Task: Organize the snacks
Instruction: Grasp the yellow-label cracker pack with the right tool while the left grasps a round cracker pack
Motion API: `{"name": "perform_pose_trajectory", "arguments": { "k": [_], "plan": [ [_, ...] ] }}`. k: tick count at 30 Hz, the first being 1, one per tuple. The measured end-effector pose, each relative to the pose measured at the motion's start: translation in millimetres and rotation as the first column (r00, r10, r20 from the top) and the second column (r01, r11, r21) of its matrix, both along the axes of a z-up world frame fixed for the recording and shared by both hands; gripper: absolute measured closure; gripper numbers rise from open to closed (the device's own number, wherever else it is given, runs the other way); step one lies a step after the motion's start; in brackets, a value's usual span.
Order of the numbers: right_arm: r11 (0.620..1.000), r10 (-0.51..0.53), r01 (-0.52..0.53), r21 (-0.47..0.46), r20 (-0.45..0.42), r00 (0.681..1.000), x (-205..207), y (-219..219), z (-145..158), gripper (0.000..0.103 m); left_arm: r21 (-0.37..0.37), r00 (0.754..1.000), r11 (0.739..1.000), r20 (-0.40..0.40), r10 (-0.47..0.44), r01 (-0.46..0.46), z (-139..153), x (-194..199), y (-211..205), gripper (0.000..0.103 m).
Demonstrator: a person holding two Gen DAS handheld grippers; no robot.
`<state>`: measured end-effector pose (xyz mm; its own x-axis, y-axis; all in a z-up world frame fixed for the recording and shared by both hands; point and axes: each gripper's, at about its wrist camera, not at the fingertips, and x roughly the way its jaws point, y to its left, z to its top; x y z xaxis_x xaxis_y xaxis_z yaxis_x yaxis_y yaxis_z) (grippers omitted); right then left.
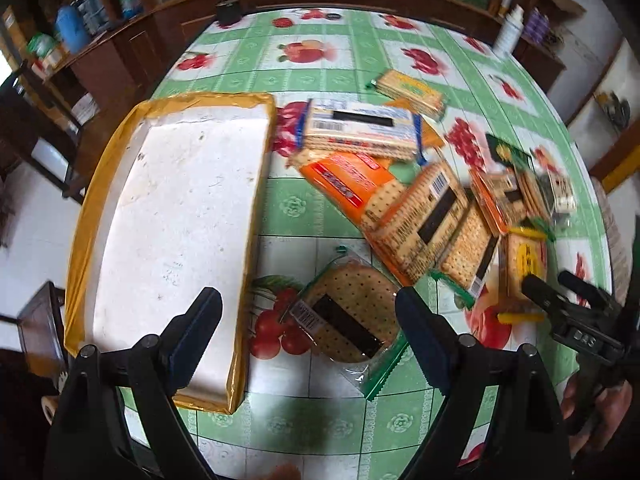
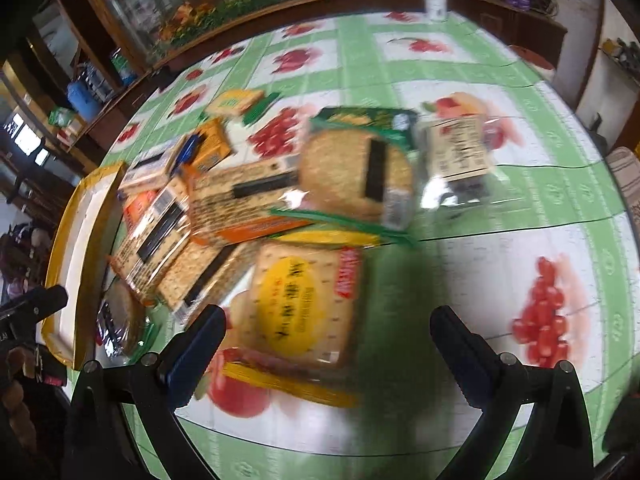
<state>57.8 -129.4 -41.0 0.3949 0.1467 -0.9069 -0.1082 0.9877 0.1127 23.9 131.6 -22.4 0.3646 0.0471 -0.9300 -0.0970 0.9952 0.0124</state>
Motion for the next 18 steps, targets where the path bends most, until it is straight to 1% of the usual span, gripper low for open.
{"name": "perform_pose_trajectory", "arguments": {
  "k": [2, 5, 7, 9, 10, 11, 12, 13, 14, 15, 16, 17, 18],
  "plan": [
    [1.0, 0.018, -0.018, -0.009, -0.013, 1.0, 3, 8, -6, 0.0, 0.019, 1.0, 1.0, 0.0, -0.011, 0.011, -1, 0, -3, 0.014],
    [0.999, 0.024, -0.025, -0.03, -0.033, 0.999, 7, 17, -15, 0.0, 0.013, 1.0, 1.0, -0.003, -0.006, 0.006, 0, 2, -2, 0.014],
    [0.998, 0.022, -0.026, -0.065, -0.053, 0.998, 12, 24, -22, 0.0, 0.01, 1.0, 1.0, -0.002, 0.002, -0.002, 1, 3, -1, 0.014],
    [0.994, 0.027, -0.031, -0.107, -0.042, 0.999, 15, 30, -25, 0.0, 0.005, 1.0, 1.0, -0.003, 0.01, -0.01, 2, 3, 1, 0.014],
    [0.993, 0.024, -0.03, -0.115, -0.051, 0.998, 17, 32, -27, 0.0, 0.001, 1.0, 1.0, -0.006, 0.014, -0.014, 2, 3, 1, 0.014],
    [0.989, 0.029, -0.037, -0.144, -0.058, 0.998, 18, 34, -28, 0.0, -0.005, 1.0, 1.0, -0.013, 0.023, -0.023, 1, 3, 3, 0.014],
    [0.985, 0.049, -0.061, -0.163, -0.079, 0.996, 20, 37, -29, 0.001, -0.009, 0.999, 0.999, -0.018, 0.031, -0.031, 0, 4, 3, 0.014],
    [0.976, 0.062, -0.079, -0.203, -0.089, 0.994, 20, 39, -31, 0.004, -0.023, 0.999, 0.999, -0.025, 0.042, -0.042, 0, 3, 5, 0.014],
    [0.975, 0.064, -0.08, -0.209, -0.084, 0.994, 19, 38, -30, 0.006, -0.041, 0.998, 0.998, -0.033, 0.055, -0.057, -2, 3, 6, 0.014],
    [0.976, 0.054, -0.07, -0.206, -0.082, 0.995, 20, 35, -28, 0.013, -0.059, 0.996, 0.996, -0.047, 0.071, -0.074, -4, 3, 7, 0.014],
    [0.976, 0.05, -0.066, -0.206, -0.081, 0.995, 21, 31, -25, 0.025, -0.07, 0.995, 0.994, -0.057, 0.082, -0.086, -6, 3, 6, 0.014],
    [0.975, 0.062, -0.077, -0.207, -0.077, 0.995, 22, 28, -22, 0.03, -0.08, 0.994, 0.992, -0.063, 0.093, -0.097, -9, 2, 4, 0.014],
    [0.974, 0.063, -0.079, -0.214, -0.08, 0.995, 23, 25, -21, 0.03, -0.09, 0.991, 0.989, -0.074, 0.11, -0.117, -13, 0, 1, 0.014]
  ]
}}
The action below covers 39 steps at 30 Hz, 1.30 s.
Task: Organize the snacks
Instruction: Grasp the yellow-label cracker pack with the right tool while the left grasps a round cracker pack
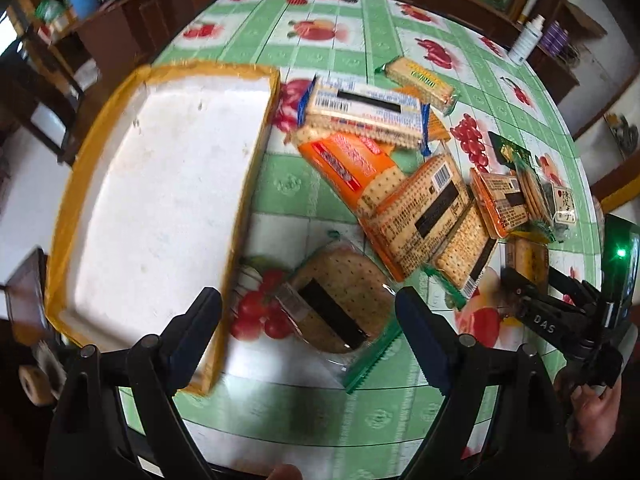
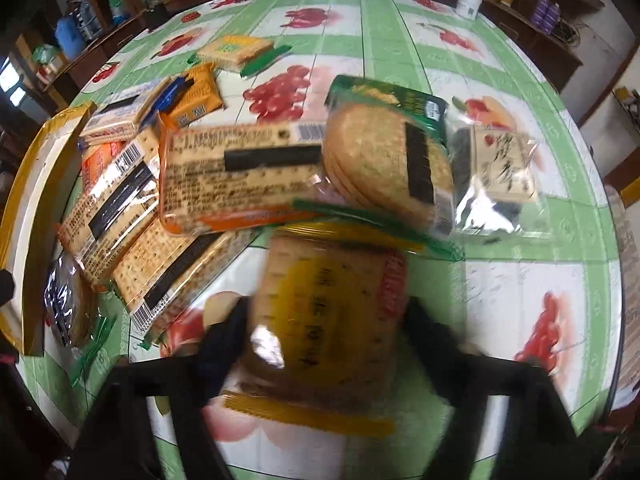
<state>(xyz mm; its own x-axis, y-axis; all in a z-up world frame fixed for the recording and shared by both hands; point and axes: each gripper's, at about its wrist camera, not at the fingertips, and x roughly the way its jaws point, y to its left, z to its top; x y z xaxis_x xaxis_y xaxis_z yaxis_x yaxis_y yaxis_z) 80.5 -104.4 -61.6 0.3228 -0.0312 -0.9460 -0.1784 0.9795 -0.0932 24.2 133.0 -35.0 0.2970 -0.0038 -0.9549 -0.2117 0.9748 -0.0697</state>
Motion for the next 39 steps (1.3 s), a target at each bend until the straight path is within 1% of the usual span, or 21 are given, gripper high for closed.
{"name": "perform_pose_trajectory", "arguments": {
  "k": [1, 4, 7, 9, 13, 15, 16, 17, 19, 23, 25, 28, 30, 31, 33, 37, 39],
  "plan": [
    [1.0, -0.006, 0.006, 0.013, -0.015, 1.0, 2, -7, 0, 0.03, -0.004, 1.0, 1.0, -0.006, 0.01, -0.01, -3, -1, -4, 0.014],
    [1.0, 0.002, -0.002, 0.006, -0.018, 1.0, 2, -19, 2, 0.03, -0.011, 0.999, 0.999, -0.017, 0.046, -0.046, -14, -5, -15, 0.014],
    [1.0, 0.008, -0.008, 0.008, -0.017, 1.0, 1, -24, 3, 0.029, -0.011, 0.995, 0.995, -0.009, 0.096, -0.097, -21, -6, -23, 0.014],
    [1.0, 0.017, -0.017, 0.007, -0.016, 1.0, -1, -25, 4, 0.029, -0.013, 0.991, 0.992, -0.032, 0.128, -0.128, -27, -4, -24, 0.014],
    [0.999, 0.035, -0.034, 0.012, -0.019, 0.999, 0, -24, 3, 0.027, -0.098, 0.974, 0.973, -0.107, 0.198, -0.208, -44, -3, -15, 0.014],
    [0.999, 0.042, -0.042, 0.012, -0.02, 0.999, 0, -23, 2, 0.027, -0.148, 0.969, 0.964, -0.147, 0.199, -0.22, -54, 2, -13, 0.014],
    [0.999, 0.047, -0.047, 0.011, -0.02, 0.999, -1, -23, 3, 0.027, -0.165, 0.968, 0.962, -0.158, 0.193, -0.218, -57, 5, -13, 0.014],
    [0.999, 0.053, -0.052, 0.01, -0.02, 0.998, 1, -22, 2, 0.027, -0.148, 0.97, 0.965, -0.143, 0.194, -0.215, -56, 8, -14, 0.014],
    [0.998, 0.06, -0.06, 0.01, -0.022, 0.998, 4, -22, 2, 0.027, -0.155, 0.972, 0.965, -0.144, 0.188, -0.209, -56, 13, -15, 0.014],
    [0.998, 0.069, -0.069, 0.006, -0.029, 0.997, 4, -23, 2, 0.028, -0.18, 0.968, 0.955, -0.138, 0.211, -0.234, -54, 25, -9, 0.013],
    [0.997, 0.076, -0.076, 0.006, -0.029, 0.997, 3, -23, 2, 0.029, -0.178, 0.967, 0.958, -0.16, 0.198, -0.226, -54, 38, -9, 0.011],
    [0.997, 0.078, -0.077, 0.008, -0.032, 0.996, 3, -23, 2, 0.029, -0.153, 0.966, 0.966, -0.184, 0.18, -0.209, -54, 42, -14, 0.01],
    [0.997, 0.079, -0.079, 0.009, -0.032, 0.996, 3, -23, 2, 0.029, -0.119, 0.966, 0.973, -0.191, 0.171, -0.196, -53, 44, -19, 0.016],
    [0.997, 0.078, -0.078, 0.014, -0.031, 0.996, 2, -24, 3, 0.029, -0.087, 0.966, 0.976, -0.187, 0.179, -0.198, -50, 44, -21, 0.028],
    [0.997, 0.081, -0.081, 0.02, -0.028, 0.996, 2, -25, 3, 0.029, -0.086, 0.97, 0.979, -0.175, 0.167, -0.184, -48, 42, -23, 0.029],
    [0.996, 0.079, -0.078, 0.042, -0.024, 0.997, 1, -28, 4, 0.03, -0.122, 0.973, 0.976, -0.17, 0.158, -0.18, -46, 39, -18, 0.029],
    [0.996, 0.083, -0.082, 0.045, -0.027, 0.996, 0, -28, 4, 0.03, -0.137, 0.976, 0.977, -0.166, 0.142, -0.166, -46, 31, -17, 0.029]
  ]
}}
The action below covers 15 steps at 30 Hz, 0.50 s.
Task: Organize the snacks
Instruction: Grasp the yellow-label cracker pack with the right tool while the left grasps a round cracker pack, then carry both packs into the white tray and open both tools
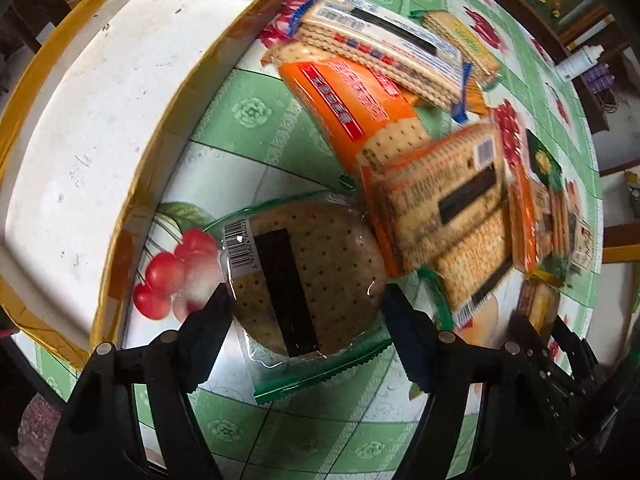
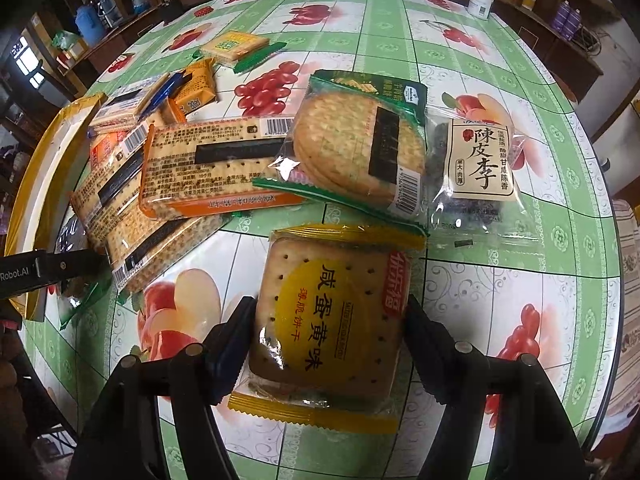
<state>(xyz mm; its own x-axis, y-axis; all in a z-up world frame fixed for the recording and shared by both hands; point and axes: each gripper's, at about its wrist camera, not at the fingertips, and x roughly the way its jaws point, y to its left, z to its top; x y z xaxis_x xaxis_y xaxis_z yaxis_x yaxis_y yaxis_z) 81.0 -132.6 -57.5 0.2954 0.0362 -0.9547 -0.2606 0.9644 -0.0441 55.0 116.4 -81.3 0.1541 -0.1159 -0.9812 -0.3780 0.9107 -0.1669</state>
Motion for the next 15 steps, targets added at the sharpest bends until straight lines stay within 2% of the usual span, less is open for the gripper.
{"name": "perform_pose_trajectory", "arguments": {
  "k": [7, 10, 15],
  "plan": [
    [1.0, 0.018, -0.017, 0.019, -0.018, 1.0, -11, -2, 1, 0.03, 0.04, 0.992, 0.992, 0.026, -0.122, 0.121, 0, -31, -25, 0.029],
    [0.999, 0.032, -0.031, 0.028, -0.033, 0.999, -19, -3, 3, 0.03, 0.051, 0.984, 0.986, 0.061, -0.165, 0.162, 9, -45, -34, 0.029],
    [0.998, 0.058, -0.057, 0.033, -0.039, 0.998, -29, -2, 11, 0.03, 0.001, 0.971, 0.976, 0.101, -0.217, 0.218, 26, -64, -40, 0.029]
  ]
}}
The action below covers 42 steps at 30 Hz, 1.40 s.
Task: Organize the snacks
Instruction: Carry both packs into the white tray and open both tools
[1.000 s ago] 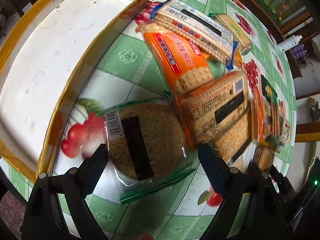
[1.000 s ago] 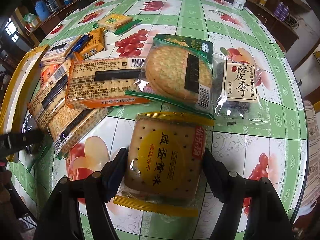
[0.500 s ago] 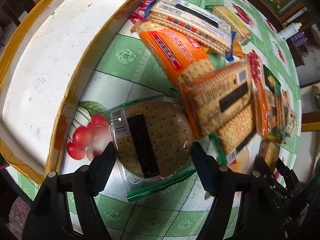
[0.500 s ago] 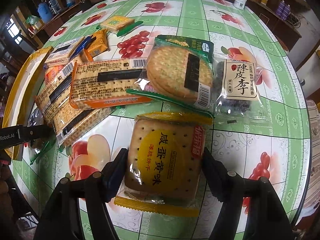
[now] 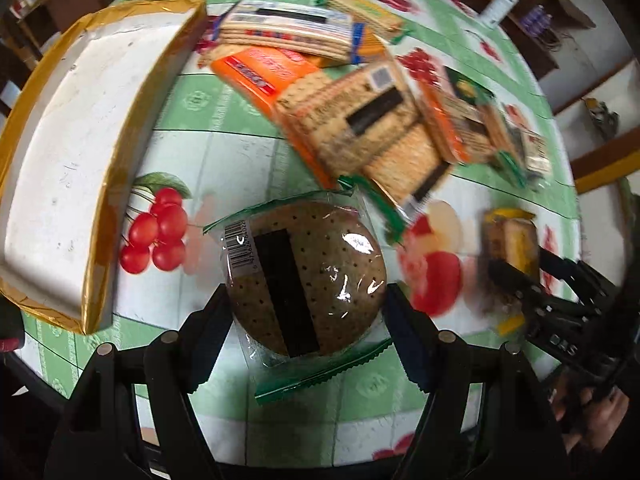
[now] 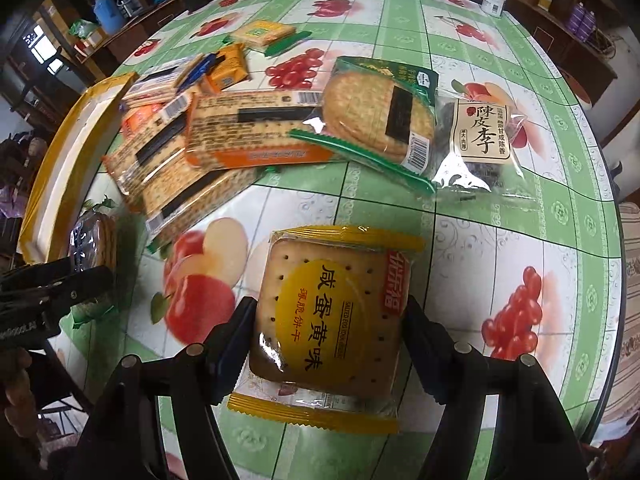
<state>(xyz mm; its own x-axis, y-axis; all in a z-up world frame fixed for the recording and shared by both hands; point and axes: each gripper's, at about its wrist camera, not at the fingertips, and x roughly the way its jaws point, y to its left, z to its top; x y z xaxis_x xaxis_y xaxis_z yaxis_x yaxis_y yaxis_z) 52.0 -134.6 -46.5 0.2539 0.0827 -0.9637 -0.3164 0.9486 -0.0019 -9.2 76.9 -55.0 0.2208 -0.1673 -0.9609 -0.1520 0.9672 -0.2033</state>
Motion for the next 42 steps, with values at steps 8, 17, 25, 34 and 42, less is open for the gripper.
{"name": "perform_pose_trajectory", "arguments": {
  "k": [8, 17, 25, 34, 42],
  "plan": [
    [0.998, 0.048, -0.049, 0.038, 0.01, 0.999, -6, 22, 18, 0.03, -0.021, 0.999, 1.0, 0.033, 0.002, -0.002, 16, -17, 23, 0.029],
    [0.981, 0.159, -0.164, 0.101, 0.056, 0.986, 4, 90, 51, 0.031, 0.061, 0.982, 0.988, 0.133, 0.136, -0.145, 51, 20, 114, 0.029],
    [0.964, 0.233, -0.241, 0.112, 0.081, 0.969, 25, 167, 62, 0.031, 0.232, 0.983, 0.956, 0.085, 0.165, -0.18, 32, 104, 214, 0.029],
    [0.949, 0.261, -0.271, 0.163, 0.082, 0.962, 75, 255, 52, 0.031, 0.286, 0.985, 0.942, 0.04, 0.17, -0.174, 8, 147, 233, 0.028],
    [0.941, 0.278, -0.284, 0.184, 0.055, 0.959, 101, 303, 33, 0.031, 0.282, 0.987, 0.947, -0.004, 0.161, -0.153, 5, 154, 242, 0.028]
  ]
}}
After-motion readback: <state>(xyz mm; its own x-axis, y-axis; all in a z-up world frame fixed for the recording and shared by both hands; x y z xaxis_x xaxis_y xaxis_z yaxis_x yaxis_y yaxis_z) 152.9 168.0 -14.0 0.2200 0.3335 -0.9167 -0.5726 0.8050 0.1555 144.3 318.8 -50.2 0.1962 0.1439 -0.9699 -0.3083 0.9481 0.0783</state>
